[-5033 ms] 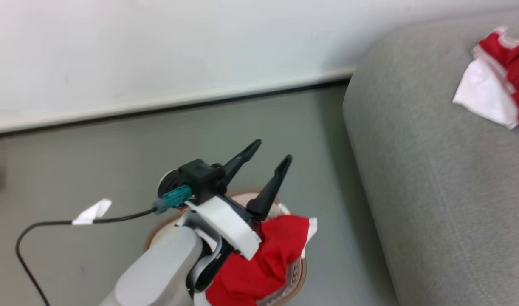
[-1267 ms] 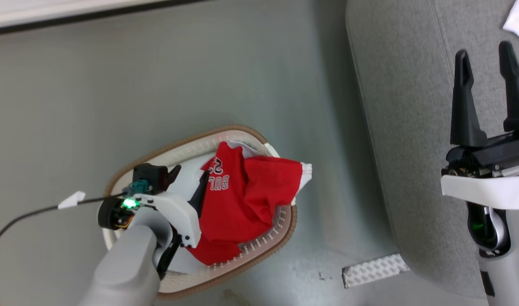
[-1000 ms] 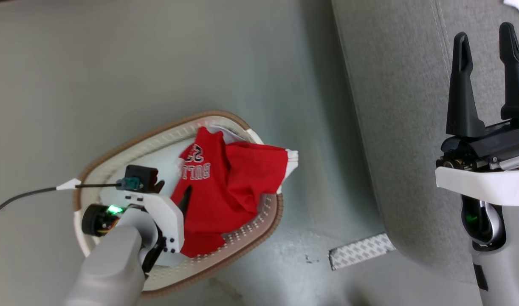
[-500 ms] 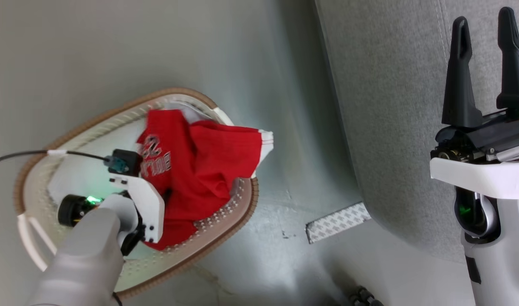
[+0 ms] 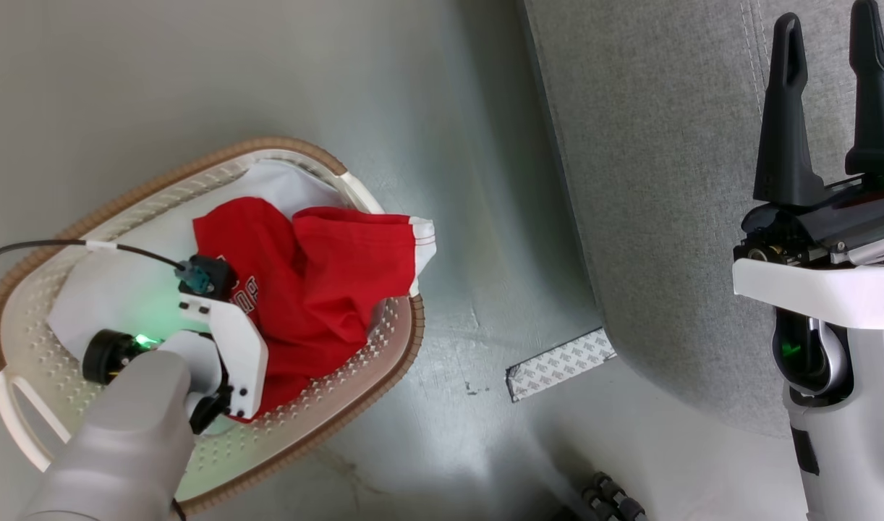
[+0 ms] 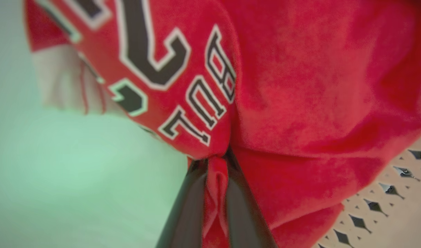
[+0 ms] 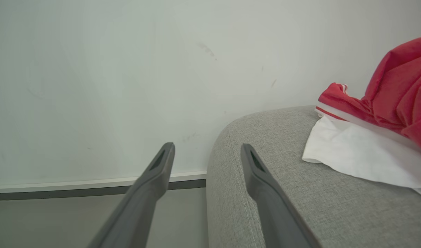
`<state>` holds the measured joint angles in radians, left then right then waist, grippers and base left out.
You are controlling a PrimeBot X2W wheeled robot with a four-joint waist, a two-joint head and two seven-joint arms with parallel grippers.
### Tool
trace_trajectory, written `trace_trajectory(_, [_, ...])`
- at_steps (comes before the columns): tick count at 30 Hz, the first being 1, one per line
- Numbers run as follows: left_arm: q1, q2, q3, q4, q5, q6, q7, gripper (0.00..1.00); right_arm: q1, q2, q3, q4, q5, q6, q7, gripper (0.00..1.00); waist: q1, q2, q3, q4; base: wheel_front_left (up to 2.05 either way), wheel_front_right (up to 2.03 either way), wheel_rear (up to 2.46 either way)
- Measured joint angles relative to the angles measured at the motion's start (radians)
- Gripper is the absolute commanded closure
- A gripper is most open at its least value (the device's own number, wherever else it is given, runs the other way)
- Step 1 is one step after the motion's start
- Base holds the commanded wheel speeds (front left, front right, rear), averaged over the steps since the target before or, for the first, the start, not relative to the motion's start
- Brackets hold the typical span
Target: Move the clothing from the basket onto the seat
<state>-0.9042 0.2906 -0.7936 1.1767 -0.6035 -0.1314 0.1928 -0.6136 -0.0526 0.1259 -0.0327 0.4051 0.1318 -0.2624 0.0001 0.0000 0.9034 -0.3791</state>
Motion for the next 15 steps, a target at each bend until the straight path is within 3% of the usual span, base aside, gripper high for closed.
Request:
trace_trajectory(9, [0.023, -0.010, -0.048, -0.013, -0.068, 0.000, -0.055, 1.00, 0.001, 0.001, -0.003, 0.025, -0.012, 0.000, 0.000, 0.00, -0.0001, 0.0000, -0.069, 0.016, 0.00, 0.00, 0.00])
trace_trajectory(15, [0.072, -0.053, -0.064, -0.050, -0.156, 0.000, -0.114, 1.00, 0.027, -0.004, -0.019, 0.048, -0.043, 0.000, 0.000, 0.00, -0.0001, 0.0000, -0.173, 0.035, 0.00, 0.00, 0.00])
